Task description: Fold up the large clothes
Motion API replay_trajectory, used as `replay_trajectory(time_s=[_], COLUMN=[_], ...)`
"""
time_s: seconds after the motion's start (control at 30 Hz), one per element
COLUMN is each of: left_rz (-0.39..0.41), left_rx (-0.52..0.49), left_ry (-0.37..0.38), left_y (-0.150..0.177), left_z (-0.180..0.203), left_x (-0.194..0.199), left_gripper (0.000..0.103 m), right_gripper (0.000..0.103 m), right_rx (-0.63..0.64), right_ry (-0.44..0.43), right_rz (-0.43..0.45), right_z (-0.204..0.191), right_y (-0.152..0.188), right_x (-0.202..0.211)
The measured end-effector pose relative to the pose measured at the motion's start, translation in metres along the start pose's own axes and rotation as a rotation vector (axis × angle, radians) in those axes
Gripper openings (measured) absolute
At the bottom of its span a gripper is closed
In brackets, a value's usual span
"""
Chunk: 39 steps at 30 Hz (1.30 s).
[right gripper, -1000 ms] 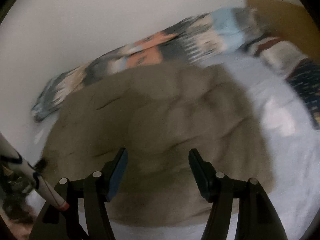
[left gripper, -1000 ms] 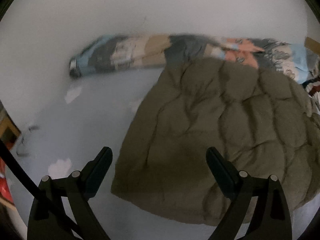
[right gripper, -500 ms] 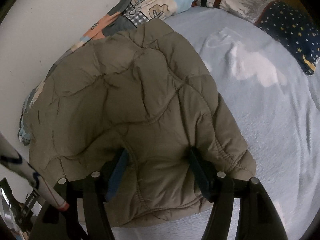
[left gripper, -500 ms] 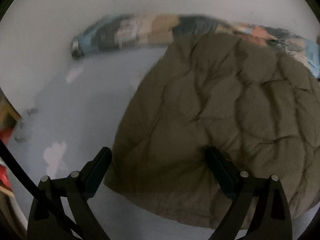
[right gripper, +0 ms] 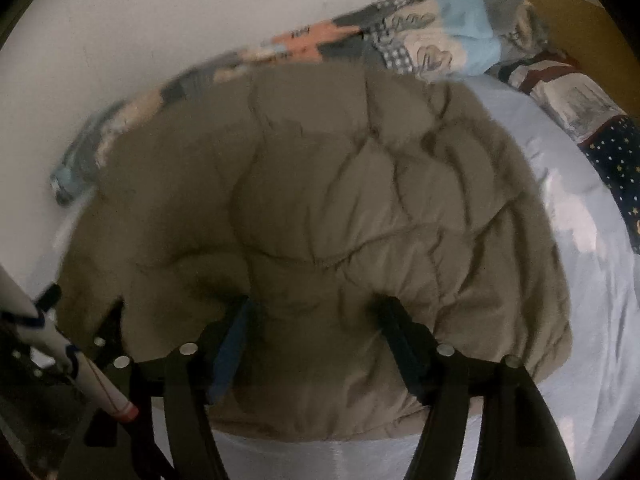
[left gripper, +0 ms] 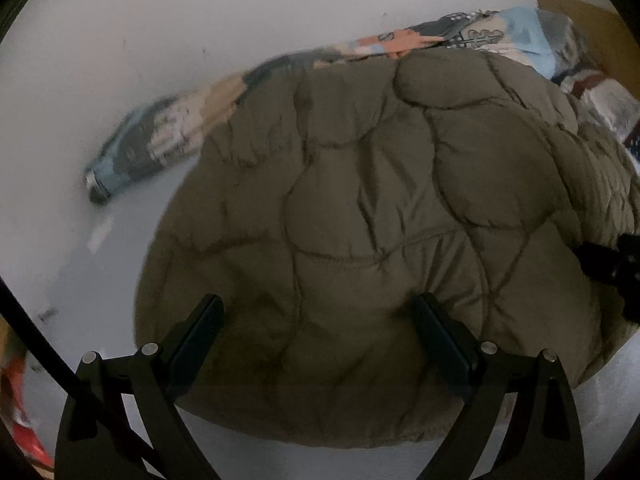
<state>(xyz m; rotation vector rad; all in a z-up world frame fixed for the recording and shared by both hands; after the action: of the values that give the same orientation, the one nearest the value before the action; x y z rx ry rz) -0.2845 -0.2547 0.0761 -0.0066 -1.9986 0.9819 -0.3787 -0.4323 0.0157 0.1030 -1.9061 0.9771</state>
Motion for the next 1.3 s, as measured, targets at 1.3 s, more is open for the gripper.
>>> replay_trajectory(time_s=[1.3], left_rz=[0.045], left_rx=[-0.097], left_ry=[-0.087], left_y=[-0.002], left_z=[0.013], left_x=[-0.003], left_gripper=[0.096], right_gripper=[0.086], right_rx=[-0.055], right_ry=[0.026], right_rz=[0.076], right_z=[0.017], right_y=[-0.012], right_x=[0.012])
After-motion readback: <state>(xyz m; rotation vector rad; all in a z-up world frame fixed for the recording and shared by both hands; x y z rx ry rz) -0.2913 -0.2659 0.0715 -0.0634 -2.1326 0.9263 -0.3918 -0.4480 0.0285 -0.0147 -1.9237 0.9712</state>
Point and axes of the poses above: each gripper's, at about its wrist camera, not at the fingertips, and x roughly against the way its jaws point, z to its right, y to its underside, the point moved 2 cm from there along -x, roughly the way its jaws point, and after that the axes turned 7 degrees about -x, right-handed, at the moved point
